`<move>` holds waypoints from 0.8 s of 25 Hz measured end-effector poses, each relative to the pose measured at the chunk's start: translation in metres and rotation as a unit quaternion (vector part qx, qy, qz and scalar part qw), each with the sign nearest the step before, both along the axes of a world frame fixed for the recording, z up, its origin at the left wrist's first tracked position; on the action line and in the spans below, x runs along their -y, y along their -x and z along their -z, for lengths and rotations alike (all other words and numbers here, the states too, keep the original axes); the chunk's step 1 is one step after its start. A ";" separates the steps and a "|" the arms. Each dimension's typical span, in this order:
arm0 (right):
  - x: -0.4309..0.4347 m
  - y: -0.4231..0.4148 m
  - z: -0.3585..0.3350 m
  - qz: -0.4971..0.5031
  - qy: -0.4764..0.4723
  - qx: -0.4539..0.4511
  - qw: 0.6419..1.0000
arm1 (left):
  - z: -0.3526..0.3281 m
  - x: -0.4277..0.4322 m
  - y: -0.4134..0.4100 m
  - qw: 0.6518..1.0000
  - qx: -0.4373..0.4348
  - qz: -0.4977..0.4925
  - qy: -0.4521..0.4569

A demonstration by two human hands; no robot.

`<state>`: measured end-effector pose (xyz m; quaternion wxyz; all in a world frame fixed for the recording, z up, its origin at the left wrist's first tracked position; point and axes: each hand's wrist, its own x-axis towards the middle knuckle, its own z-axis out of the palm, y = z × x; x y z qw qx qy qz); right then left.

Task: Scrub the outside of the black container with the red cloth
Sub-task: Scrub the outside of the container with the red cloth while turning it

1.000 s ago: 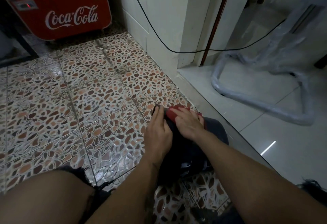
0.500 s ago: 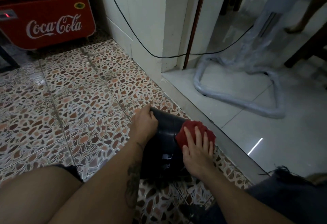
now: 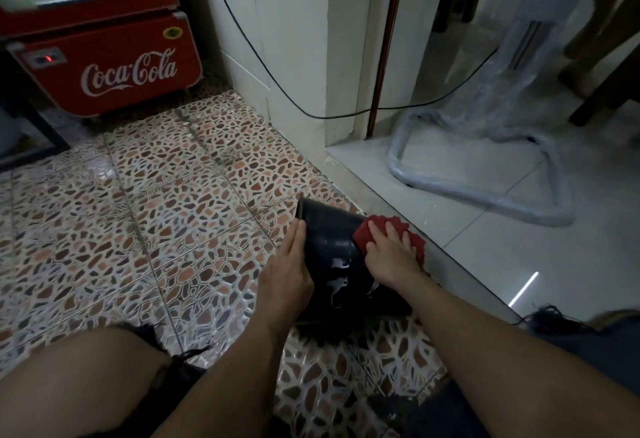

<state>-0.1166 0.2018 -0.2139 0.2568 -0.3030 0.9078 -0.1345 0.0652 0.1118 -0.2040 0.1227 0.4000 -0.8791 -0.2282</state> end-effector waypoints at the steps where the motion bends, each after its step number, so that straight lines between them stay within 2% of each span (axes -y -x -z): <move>1: 0.002 -0.001 0.000 -0.006 0.002 -0.005 1.000 | -0.006 0.001 0.003 1.000 0.008 -0.011 -0.005; 4: 0.012 -0.025 -0.006 -0.078 0.053 -0.015 0.995 | -0.020 0.006 0.013 0.999 -0.008 -0.040 -0.015; 7: 0.013 -0.061 -0.016 -0.186 0.110 0.001 0.976 | -0.029 0.020 0.020 0.996 -0.023 -0.079 -0.037; 9: -0.003 -0.068 -0.009 -0.224 0.138 -0.013 0.965 | -0.033 0.028 0.022 0.994 -0.008 -0.093 -0.049; 11: -0.021 -0.055 0.006 -0.204 0.132 -0.046 0.969 | -0.038 0.033 0.026 0.992 0.014 -0.106 -0.063; 13: -0.031 -0.038 0.016 -0.130 0.092 -0.058 0.985 | -0.041 0.036 0.029 0.990 0.025 -0.116 -0.080; 16: -0.024 -0.039 0.012 -0.046 0.064 -0.046 0.996 | -0.028 0.033 0.027 0.985 -0.055 -0.125 -0.102; 18: -0.014 -0.064 0.007 -0.095 0.108 -0.042 0.989 | -0.012 0.029 0.021 0.976 -0.132 -0.120 -0.124; 20: -0.008 -0.081 0.007 -0.155 0.145 -0.046 0.976 | -0.002 0.037 0.023 0.973 -0.154 -0.111 -0.130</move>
